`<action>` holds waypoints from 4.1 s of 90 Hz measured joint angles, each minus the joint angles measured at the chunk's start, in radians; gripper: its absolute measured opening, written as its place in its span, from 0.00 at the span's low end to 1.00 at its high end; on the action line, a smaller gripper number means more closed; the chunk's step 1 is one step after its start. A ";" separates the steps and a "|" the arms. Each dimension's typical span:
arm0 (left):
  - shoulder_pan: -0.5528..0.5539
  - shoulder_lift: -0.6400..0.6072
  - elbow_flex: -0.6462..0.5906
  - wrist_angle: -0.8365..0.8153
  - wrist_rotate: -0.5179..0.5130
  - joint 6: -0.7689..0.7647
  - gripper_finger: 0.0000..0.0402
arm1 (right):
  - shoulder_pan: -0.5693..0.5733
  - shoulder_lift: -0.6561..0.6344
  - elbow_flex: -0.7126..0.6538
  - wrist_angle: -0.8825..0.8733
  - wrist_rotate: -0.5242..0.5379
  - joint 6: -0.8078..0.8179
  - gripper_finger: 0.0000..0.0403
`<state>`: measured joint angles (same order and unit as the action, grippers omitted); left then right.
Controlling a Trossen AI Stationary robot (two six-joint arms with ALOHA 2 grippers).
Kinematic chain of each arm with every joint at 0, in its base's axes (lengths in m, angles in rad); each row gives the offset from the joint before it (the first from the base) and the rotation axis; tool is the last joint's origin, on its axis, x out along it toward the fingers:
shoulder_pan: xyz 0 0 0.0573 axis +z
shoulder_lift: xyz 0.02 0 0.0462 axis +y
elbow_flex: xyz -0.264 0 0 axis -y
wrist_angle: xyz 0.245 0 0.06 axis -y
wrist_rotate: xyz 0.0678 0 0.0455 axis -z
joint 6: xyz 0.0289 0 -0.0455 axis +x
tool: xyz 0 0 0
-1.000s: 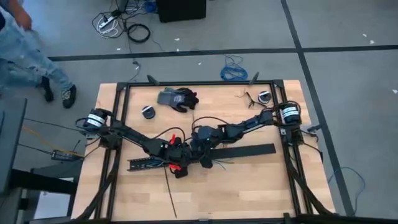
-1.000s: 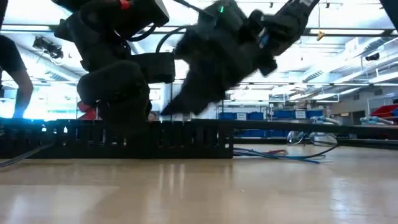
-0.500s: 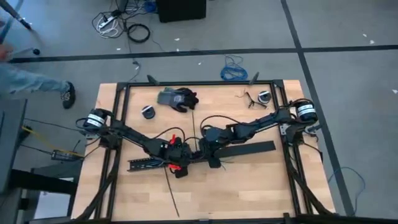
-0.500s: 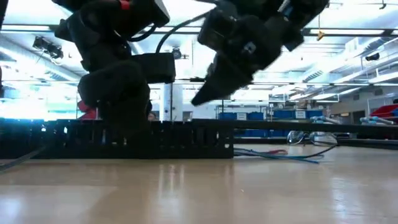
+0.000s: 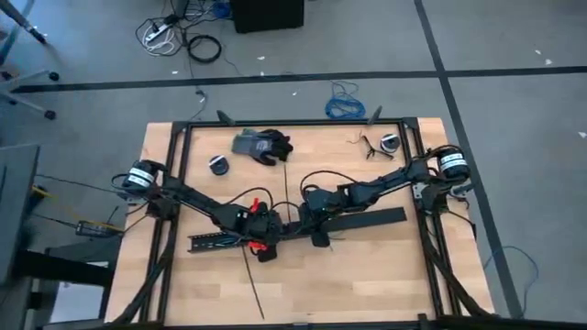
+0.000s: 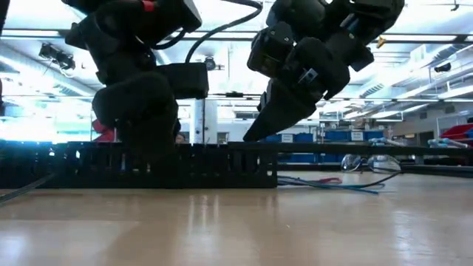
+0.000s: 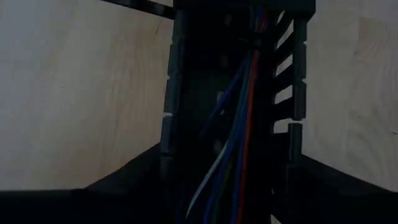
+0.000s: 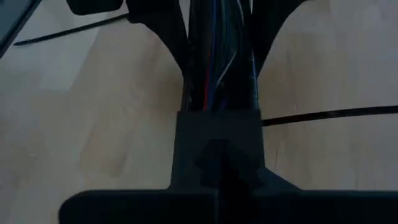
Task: Ziptie cables
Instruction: Close the black cable duct
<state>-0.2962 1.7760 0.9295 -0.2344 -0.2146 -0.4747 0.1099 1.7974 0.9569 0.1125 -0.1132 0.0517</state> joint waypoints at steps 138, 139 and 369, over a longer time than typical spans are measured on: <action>0.000 0.000 -0.001 0.022 -0.010 0.053 0.63 | 0.004 -0.021 0.016 -0.015 -0.005 0.000 0.00; 0.000 0.000 -0.001 0.024 -0.011 0.056 0.64 | 0.004 -0.021 0.016 -0.015 -0.006 0.000 0.00; -0.043 0.000 0.000 0.030 -0.056 0.083 0.83 | -0.031 0.079 0.014 0.066 -0.075 0.030 0.00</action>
<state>-0.3388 1.7756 0.9291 -0.2041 -0.2708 -0.3920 0.0784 1.8763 0.9713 0.1784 -0.1887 0.0822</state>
